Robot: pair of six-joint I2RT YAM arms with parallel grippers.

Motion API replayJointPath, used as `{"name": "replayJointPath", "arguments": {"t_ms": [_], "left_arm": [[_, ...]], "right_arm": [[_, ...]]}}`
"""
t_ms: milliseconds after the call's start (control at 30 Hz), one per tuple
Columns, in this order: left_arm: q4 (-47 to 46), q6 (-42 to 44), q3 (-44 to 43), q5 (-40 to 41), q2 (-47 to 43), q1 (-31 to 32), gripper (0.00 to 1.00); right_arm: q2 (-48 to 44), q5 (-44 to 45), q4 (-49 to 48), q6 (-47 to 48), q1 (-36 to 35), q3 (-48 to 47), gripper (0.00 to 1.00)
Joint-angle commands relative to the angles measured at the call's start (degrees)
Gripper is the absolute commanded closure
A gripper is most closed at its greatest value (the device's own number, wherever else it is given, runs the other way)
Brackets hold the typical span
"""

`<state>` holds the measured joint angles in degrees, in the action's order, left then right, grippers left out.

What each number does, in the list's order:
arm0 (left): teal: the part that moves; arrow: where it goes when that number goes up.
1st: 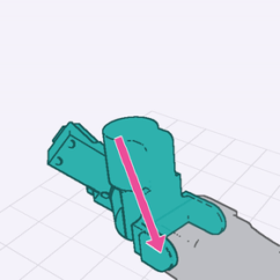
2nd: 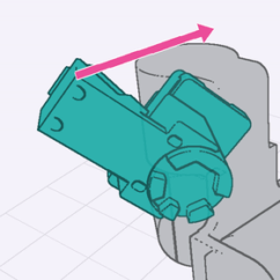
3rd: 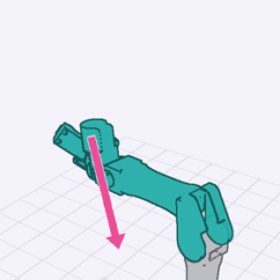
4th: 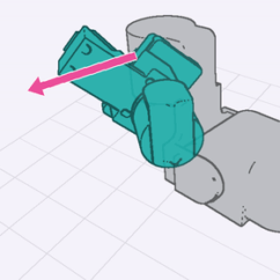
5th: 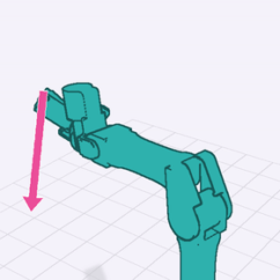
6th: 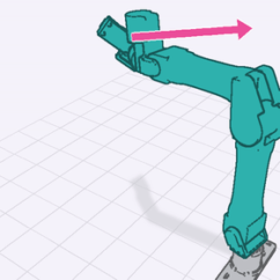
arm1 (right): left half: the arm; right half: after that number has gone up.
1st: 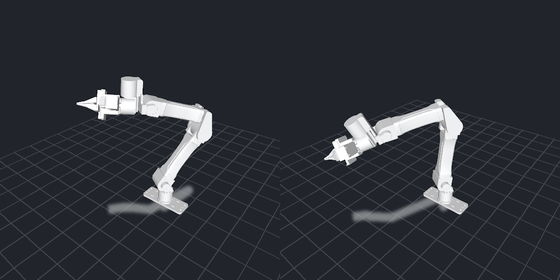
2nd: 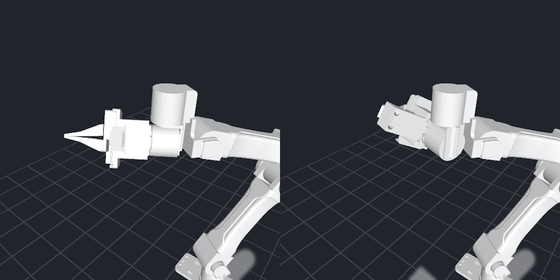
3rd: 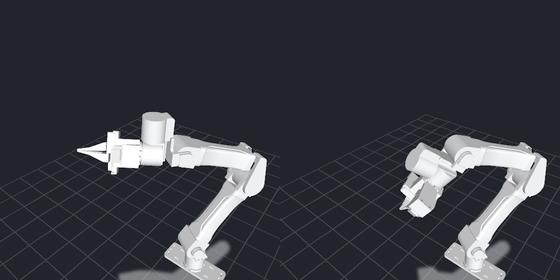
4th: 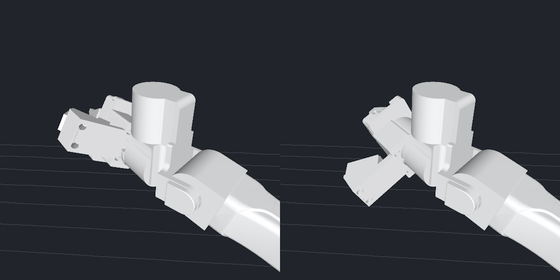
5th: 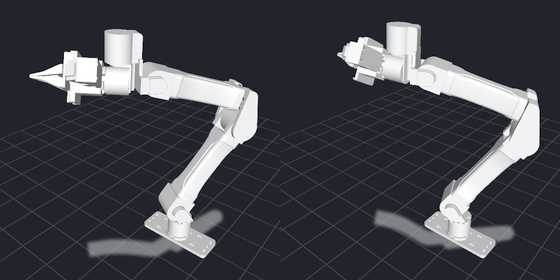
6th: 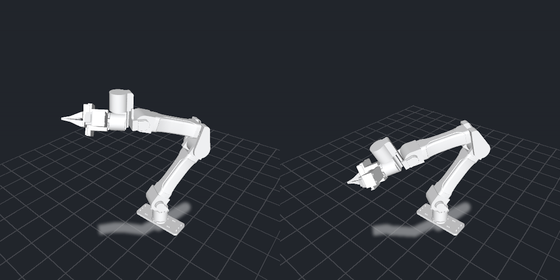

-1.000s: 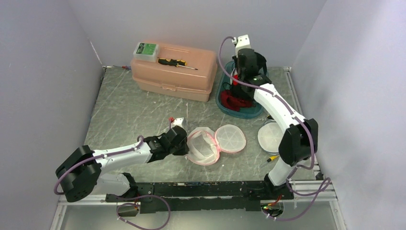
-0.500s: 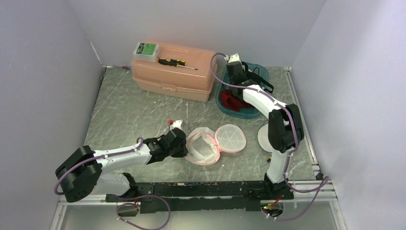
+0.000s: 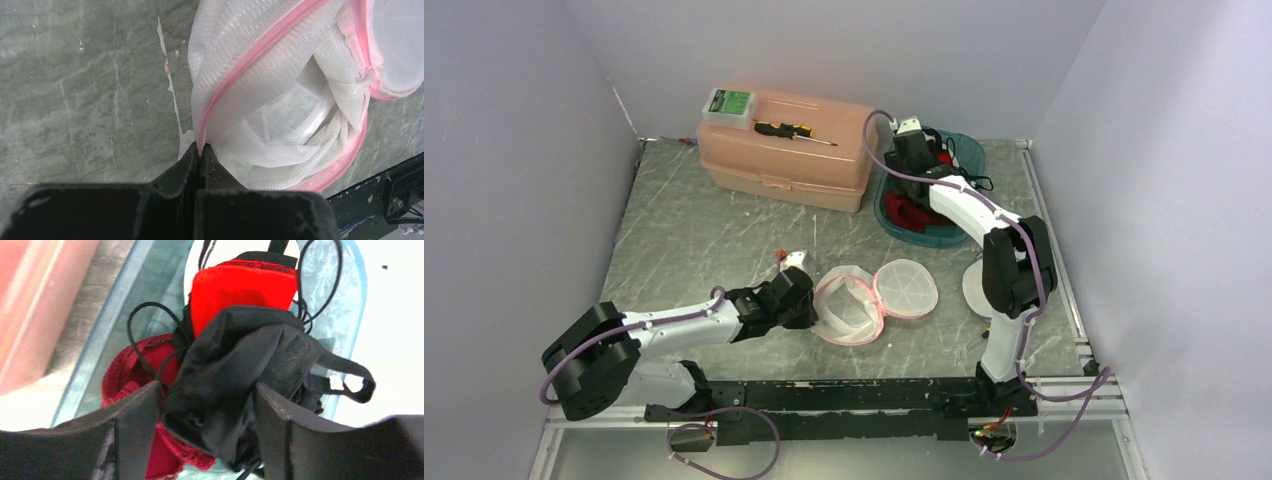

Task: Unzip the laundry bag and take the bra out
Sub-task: Place the bra in the bin.

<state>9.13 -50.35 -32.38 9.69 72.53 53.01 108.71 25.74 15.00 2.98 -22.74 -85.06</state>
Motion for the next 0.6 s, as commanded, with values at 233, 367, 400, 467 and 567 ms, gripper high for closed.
{"name": "replayJointPath", "arguments": {"t_ms": [233,367,400,467,567], "left_arm": [[-1.3,0.8,-2.0,-2.2,0.0,0.0,0.97],[-0.9,1.1,-2.3,-2.0,-1.0,0.0,0.97],[-0.6,1.1,-2.4,-1.7,-1.2,0.0,0.97],[0.1,1.2,-2.7,-1.2,-1.5,0.0,0.97],[1.4,1.3,-3.2,-0.4,-1.9,0.0,0.97]], "right_arm": [[-18.7,-13.4,4.6,-11.8,0.3,-1.0,0.06],[-26.3,-29.6,-4.0,-22.7,9.4,7.4,0.12],[-27.3,-33.4,-8.0,-25.7,11.5,10.9,0.20],[-27.6,-38.0,-12.1,-31.2,15.1,14.2,0.50],[-25.6,-41.1,-17.7,-36.7,18.8,17.0,0.84]]}}
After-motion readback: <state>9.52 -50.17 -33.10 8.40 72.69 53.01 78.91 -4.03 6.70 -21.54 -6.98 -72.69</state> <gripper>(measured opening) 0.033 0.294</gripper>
